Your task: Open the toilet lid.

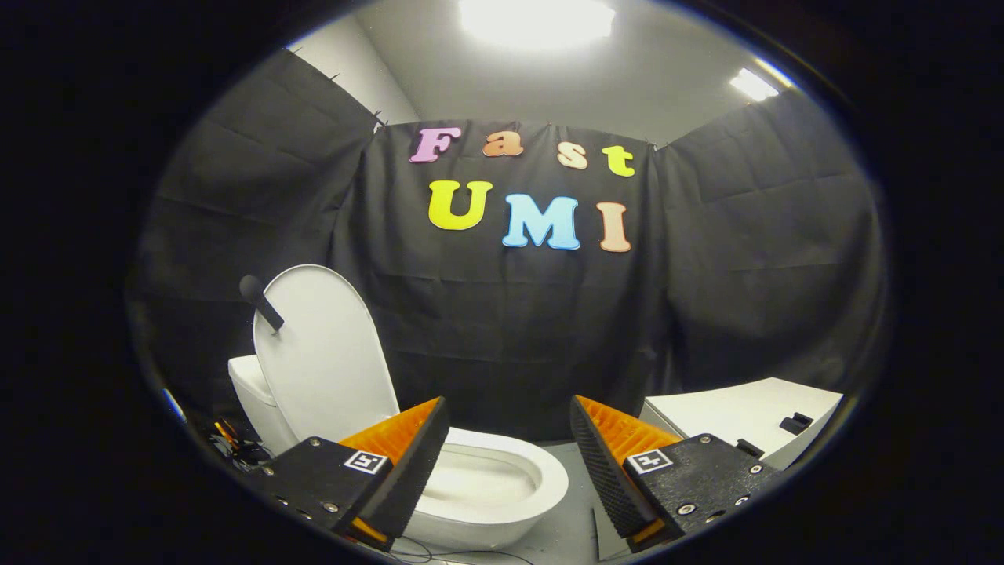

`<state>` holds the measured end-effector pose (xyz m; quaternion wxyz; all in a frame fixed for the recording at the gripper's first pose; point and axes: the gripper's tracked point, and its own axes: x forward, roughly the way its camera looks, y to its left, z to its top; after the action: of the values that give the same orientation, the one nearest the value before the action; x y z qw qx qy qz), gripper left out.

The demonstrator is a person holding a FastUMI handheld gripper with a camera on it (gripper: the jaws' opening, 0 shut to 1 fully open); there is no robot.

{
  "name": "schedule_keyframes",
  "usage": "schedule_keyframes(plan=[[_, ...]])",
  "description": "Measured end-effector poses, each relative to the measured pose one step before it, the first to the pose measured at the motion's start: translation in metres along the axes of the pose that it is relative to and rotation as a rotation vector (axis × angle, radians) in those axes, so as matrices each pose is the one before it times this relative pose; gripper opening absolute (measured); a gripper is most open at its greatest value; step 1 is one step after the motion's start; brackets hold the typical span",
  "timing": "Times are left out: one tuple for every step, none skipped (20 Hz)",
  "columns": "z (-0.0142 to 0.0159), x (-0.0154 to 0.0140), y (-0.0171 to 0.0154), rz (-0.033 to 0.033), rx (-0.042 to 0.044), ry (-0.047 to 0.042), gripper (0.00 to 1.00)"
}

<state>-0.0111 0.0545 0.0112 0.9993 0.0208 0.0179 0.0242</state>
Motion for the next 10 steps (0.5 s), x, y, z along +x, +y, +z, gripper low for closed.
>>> schedule_keyframes(plan=[[0.00193, -0.00084, -0.00095, -0.00143, 0.00297, -0.00264, 0.95], [0.00098, -0.00079, -0.00262, -0.00483, 0.00175, -0.00265, 0.95], [0.00109, -0.00052, -0.00071, -0.00113, 0.00327, -0.00297, 0.95], [0.00032, 0.00083, 0.00034, 0.00049, 0.00514, -0.00225, 0.95], [-0.00006, 0.00055, 0.00046, 0.00136, 0.00503, -0.00137, 0.95], [-0.00088, 0.00025, 0.00162, 0.00308, 0.00404, 0.00226, 0.95], [-0.00115, -0.00062, 0.00222, 0.00452, 0.00249, 0.00219, 0.95], [-0.00097, -0.00055, 0.00011, -0.00018, -0.00245, 0.00349, 0.95], [-0.00099, 0.00027, -0.00011, 0.00087, -0.00384, 0.00522, 0.95], [-0.00174, 0.00075, 0.00006, 0.00033, -0.00248, 0.00441, 0.95]])
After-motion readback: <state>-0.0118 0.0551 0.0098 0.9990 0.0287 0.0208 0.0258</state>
